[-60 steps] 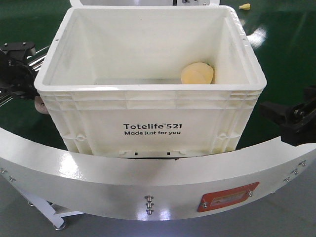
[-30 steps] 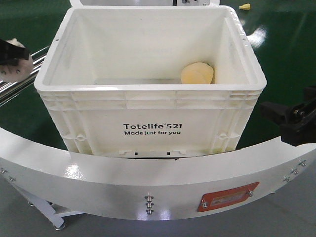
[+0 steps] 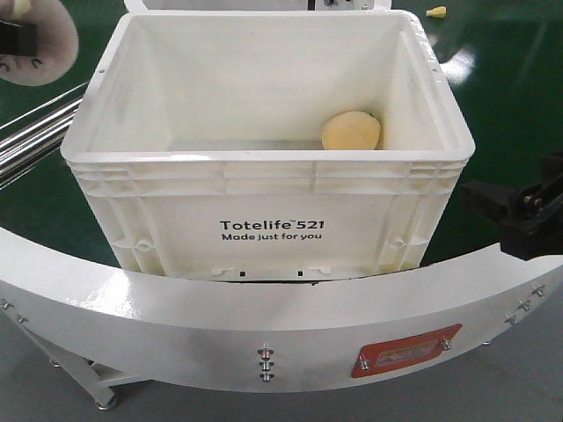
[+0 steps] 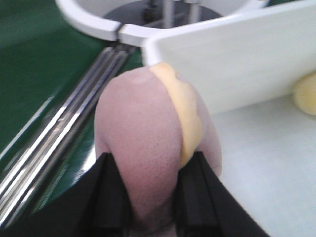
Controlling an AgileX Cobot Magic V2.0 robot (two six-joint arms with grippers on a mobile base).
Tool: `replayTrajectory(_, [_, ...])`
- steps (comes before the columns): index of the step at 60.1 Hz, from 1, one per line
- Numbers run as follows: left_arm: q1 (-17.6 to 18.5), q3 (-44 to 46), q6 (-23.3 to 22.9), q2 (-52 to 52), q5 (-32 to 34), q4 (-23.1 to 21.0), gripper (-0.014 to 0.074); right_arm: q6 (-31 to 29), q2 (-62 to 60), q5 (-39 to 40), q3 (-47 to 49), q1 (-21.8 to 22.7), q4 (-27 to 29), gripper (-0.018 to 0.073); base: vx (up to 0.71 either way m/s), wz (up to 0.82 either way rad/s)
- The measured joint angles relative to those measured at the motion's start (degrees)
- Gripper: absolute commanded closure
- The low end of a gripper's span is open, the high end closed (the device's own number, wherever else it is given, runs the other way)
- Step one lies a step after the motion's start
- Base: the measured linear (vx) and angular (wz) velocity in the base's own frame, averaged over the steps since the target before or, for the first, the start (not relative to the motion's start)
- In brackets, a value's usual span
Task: Place moving items into box and shelve
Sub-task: 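Carry the pink plush over the tote with the left gripper and drop it in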
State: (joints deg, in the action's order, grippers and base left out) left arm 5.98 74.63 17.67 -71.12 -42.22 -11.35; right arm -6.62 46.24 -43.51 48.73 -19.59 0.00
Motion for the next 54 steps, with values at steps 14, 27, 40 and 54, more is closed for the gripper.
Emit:
replayTrajectory(14, [5.4, 0.0, 6.4, -2.1, 5.2, -9.1, 0.0325, 0.0, 0.0, 0.0, 0.0, 0.0, 0.0, -0.0015, 0.00, 0.00])
replayTrajectory(27, [10.3, 0.0, 7.6, -6.7, 6.8, -11.3, 0.0108, 0.0, 0.0, 0.0, 0.0, 0.0, 0.0, -0.0015, 0.00, 0.00])
replayTrajectory(40, [12.9, 0.0, 7.7, -9.8, 8.4, -11.8, -0.0077, 0.0, 0.0, 0.0, 0.0, 0.0, 0.0, -0.0015, 0.00, 0.00])
replayTrajectory(54, [12.9, 0.0, 7.7, -8.7, 8.3, -11.1, -0.0051, 0.0, 0.0, 0.0, 0.0, 0.0, 0.0, -0.0015, 0.00, 0.00])
